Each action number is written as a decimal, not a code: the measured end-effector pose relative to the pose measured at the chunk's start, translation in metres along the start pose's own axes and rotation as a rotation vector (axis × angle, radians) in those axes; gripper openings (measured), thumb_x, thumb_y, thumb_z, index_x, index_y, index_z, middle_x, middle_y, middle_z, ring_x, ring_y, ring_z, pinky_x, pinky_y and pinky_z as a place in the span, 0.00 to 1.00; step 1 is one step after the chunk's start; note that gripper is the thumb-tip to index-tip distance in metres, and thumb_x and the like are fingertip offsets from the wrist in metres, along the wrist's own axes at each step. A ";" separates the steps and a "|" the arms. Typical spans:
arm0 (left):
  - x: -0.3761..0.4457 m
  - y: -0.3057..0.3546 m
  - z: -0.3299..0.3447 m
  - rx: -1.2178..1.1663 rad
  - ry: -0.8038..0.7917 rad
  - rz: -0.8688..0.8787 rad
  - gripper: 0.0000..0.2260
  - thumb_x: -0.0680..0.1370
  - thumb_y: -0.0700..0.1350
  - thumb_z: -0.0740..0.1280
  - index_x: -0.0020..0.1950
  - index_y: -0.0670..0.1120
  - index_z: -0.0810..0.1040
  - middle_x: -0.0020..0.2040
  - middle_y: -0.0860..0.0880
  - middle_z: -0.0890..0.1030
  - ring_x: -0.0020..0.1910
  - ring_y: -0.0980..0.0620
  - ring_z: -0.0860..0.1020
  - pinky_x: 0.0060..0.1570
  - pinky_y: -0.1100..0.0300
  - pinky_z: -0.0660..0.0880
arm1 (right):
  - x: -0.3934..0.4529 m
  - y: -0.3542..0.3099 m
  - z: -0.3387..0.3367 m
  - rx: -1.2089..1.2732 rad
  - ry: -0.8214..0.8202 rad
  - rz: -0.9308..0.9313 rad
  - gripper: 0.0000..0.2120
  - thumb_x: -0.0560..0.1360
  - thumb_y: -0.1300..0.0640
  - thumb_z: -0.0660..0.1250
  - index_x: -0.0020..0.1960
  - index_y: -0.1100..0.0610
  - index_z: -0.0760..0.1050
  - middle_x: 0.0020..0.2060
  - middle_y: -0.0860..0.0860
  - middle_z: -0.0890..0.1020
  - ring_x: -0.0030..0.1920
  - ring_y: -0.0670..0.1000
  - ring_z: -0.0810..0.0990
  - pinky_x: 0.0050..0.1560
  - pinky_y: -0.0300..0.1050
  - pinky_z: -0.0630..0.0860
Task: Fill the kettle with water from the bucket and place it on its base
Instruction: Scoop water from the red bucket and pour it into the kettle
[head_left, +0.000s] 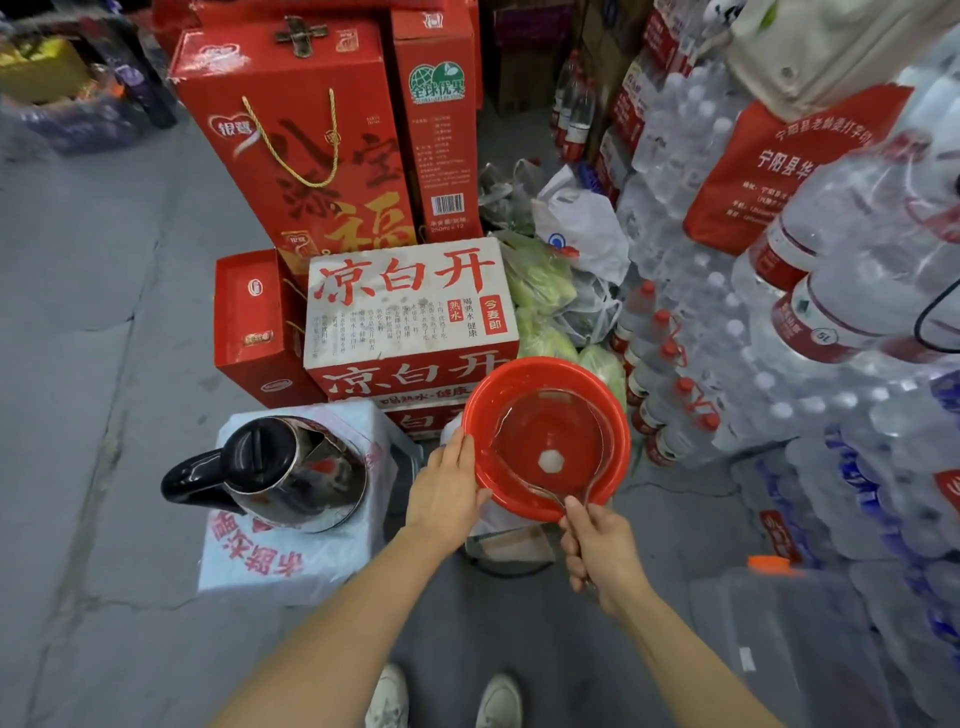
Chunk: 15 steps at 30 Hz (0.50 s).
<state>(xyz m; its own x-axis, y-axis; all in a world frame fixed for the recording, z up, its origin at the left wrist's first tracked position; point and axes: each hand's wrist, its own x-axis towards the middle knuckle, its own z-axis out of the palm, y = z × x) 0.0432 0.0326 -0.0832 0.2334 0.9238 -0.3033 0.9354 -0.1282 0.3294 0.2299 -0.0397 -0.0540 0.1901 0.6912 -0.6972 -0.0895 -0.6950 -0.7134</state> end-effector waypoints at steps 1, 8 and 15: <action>0.000 0.000 0.000 0.002 -0.002 0.000 0.35 0.78 0.56 0.66 0.79 0.46 0.54 0.80 0.47 0.57 0.71 0.44 0.67 0.65 0.49 0.73 | -0.003 0.000 0.000 0.000 0.002 -0.012 0.14 0.83 0.52 0.60 0.44 0.61 0.72 0.23 0.49 0.71 0.20 0.47 0.65 0.19 0.39 0.65; -0.002 0.000 -0.001 0.013 -0.030 -0.015 0.36 0.79 0.58 0.63 0.80 0.45 0.52 0.81 0.46 0.54 0.73 0.43 0.66 0.67 0.48 0.71 | -0.016 0.000 -0.001 0.023 0.014 -0.089 0.13 0.83 0.53 0.60 0.47 0.62 0.72 0.23 0.49 0.71 0.20 0.48 0.63 0.20 0.40 0.64; -0.006 0.001 -0.004 0.001 -0.025 0.018 0.34 0.79 0.57 0.64 0.79 0.45 0.53 0.81 0.47 0.54 0.70 0.41 0.69 0.64 0.47 0.73 | -0.024 -0.010 -0.005 0.050 -0.028 -0.214 0.05 0.83 0.55 0.59 0.57 0.53 0.72 0.26 0.51 0.71 0.21 0.48 0.64 0.20 0.41 0.66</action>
<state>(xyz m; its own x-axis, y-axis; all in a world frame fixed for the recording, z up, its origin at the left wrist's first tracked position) 0.0415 0.0290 -0.0773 0.2567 0.9123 -0.3192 0.9314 -0.1453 0.3337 0.2311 -0.0504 -0.0301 0.1830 0.8277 -0.5305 -0.0983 -0.5215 -0.8476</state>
